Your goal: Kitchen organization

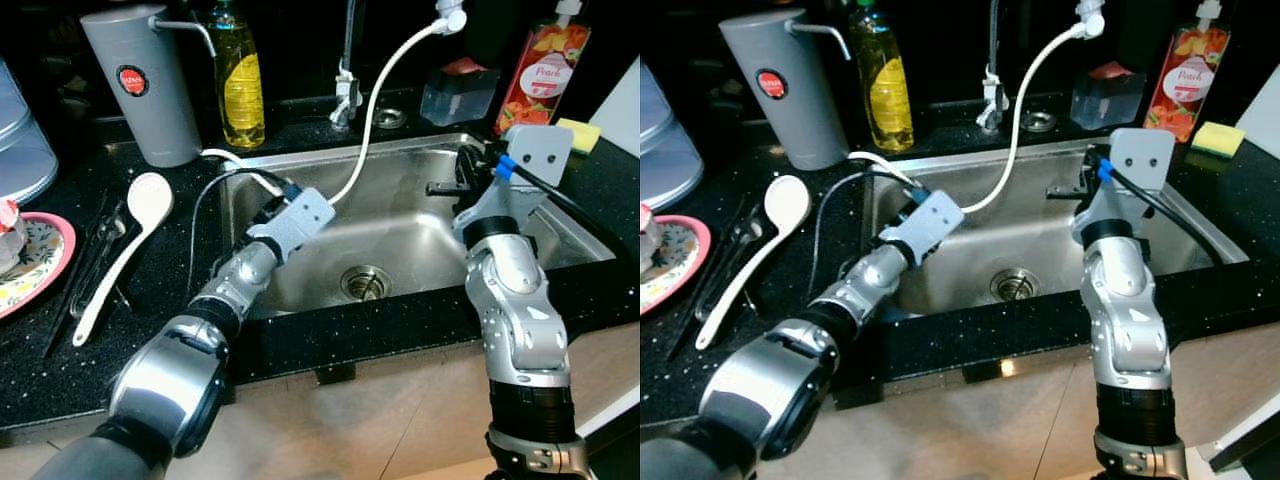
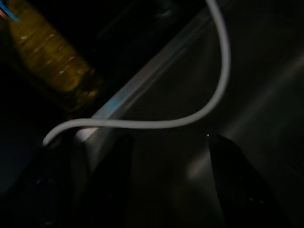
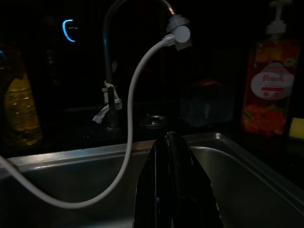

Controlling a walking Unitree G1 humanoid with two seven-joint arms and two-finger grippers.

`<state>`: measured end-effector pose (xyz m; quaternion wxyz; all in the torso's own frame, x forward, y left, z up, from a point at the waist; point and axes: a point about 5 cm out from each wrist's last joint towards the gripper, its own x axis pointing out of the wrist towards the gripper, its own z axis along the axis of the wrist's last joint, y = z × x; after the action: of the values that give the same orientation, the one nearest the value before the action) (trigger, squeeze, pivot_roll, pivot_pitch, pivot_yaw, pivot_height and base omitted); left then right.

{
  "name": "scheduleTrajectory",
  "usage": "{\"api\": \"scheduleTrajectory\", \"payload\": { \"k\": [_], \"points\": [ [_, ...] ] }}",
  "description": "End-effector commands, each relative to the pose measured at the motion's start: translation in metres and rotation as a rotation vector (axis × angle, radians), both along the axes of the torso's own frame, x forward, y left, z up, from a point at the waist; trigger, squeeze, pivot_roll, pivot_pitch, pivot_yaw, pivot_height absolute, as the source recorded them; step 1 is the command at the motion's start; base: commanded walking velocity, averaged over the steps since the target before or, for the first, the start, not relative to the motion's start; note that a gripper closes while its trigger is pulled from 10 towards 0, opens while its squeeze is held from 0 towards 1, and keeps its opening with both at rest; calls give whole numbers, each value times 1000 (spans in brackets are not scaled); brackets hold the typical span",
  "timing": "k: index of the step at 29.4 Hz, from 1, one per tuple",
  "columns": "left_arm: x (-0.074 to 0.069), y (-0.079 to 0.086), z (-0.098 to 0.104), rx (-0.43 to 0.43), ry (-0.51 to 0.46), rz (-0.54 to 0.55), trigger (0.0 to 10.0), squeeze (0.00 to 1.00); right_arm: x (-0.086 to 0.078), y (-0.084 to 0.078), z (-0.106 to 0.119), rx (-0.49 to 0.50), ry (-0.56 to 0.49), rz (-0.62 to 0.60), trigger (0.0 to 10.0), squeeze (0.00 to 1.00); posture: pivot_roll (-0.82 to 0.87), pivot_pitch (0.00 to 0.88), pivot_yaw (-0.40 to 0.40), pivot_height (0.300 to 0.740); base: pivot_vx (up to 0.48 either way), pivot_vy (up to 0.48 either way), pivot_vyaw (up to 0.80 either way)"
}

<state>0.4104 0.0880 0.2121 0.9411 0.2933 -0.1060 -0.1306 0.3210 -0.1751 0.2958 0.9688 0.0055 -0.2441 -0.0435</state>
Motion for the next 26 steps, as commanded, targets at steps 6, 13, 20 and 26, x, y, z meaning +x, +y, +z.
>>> {"api": "scheduleTrajectory", "payload": {
  "k": [6, 13, 20, 26],
  "points": [
    [-10, -9, -23, 244, -49, -85, 10000, 0, -3, -2, -2, 14, -4, -5, 10000, 0, -216, 116, 66, 740, 0, 0, 0],
    [-16, -20, -34, 376, -80, -146, 10000, 0, -2, 1, -1, 15, -6, 4, 10000, 0, -222, 123, 63, 740, 0, 0, 0],
    [-14, -19, -32, 360, -87, -111, 10000, 0, -3, 0, -2, 16, -2, 0, 10000, 0, -227, 127, 65, 740, 0, 0, 0],
    [-12, -16, -27, 306, -83, -67, 10000, 0, -3, 0, -3, 14, 0, 0, 10000, 0, -234, 115, 69, 740, 0, 0, 0]
  ]
}}
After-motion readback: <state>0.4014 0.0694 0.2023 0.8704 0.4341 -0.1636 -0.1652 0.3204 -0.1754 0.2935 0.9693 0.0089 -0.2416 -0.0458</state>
